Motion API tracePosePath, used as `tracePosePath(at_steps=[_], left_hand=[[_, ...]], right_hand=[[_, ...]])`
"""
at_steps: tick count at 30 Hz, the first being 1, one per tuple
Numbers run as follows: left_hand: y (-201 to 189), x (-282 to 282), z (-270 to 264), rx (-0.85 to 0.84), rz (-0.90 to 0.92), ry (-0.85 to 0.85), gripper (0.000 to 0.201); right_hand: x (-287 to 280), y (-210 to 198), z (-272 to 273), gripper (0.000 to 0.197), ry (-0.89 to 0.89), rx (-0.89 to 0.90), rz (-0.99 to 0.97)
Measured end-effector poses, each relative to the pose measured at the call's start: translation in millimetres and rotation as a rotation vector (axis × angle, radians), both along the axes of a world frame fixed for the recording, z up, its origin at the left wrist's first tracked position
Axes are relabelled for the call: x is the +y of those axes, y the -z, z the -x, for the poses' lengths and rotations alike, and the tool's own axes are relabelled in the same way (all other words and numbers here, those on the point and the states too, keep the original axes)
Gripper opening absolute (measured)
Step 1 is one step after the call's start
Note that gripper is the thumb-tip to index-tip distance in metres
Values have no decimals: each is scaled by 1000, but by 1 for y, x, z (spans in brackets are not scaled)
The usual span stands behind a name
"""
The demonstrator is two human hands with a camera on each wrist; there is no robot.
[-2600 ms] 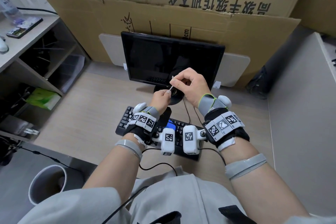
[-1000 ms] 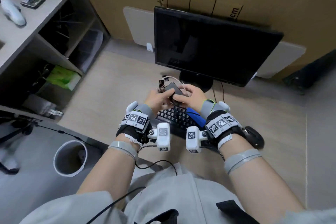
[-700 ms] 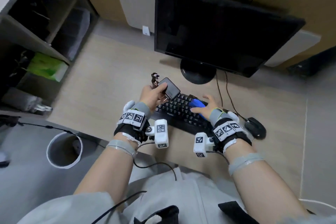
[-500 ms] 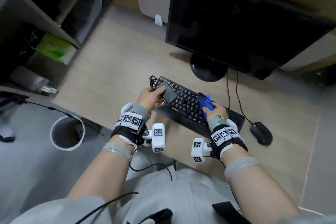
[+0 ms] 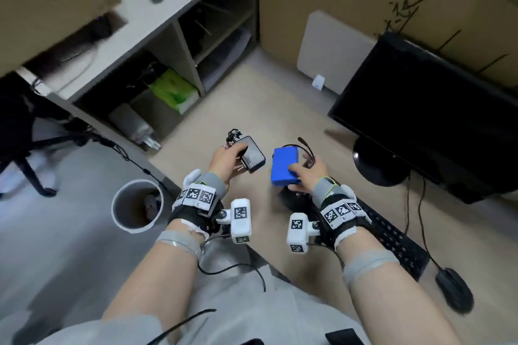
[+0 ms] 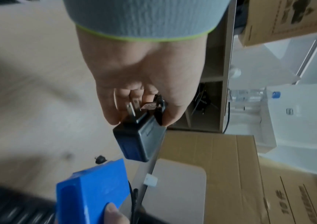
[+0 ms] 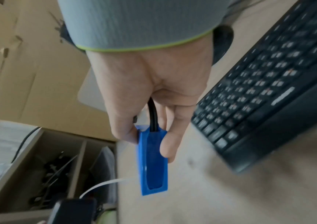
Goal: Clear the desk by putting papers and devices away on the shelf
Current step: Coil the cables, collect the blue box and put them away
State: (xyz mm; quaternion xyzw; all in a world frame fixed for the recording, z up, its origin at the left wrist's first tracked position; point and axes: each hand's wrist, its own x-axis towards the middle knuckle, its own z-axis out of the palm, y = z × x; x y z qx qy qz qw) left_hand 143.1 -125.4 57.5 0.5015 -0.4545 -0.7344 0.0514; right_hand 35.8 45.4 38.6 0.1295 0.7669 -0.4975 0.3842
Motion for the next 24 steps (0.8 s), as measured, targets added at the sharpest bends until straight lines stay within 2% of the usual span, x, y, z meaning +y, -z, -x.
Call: tracePosePath(at_steps=[2, 3, 6, 8, 14, 17, 20, 24], left_hand=[[1, -35, -14, -23, -9, -21, 6], [1, -42, -18, -26, -27, -19, 7], [5, -72, -34, -17, -109, -35, 30], [8, -91, -50, 8, -150, -73, 24], [14, -110, -81, -9, -209, -196, 21], [12, -120, -100, -31, -166, -240, 19], [18, -131, -121, -39, -153, -312, 35], [32, -144, -141, -117, -172, -377, 46]], right_hand=[[-40, -11, -10, 51, 16, -38, 42], [-50, -15, -14, 51, 27, -58, 69], [-89, -22, -24, 46, 3, -102, 144], [-117, -25, -34, 43, -60, -115, 164], [-143, -24, -48, 33, -161, -109, 189], [-160, -23, -51, 34, -196, -106, 195], [-188, -22, -52, 36, -234, -84, 229], [-234, -25, -54, 39, -333, -91, 252]])
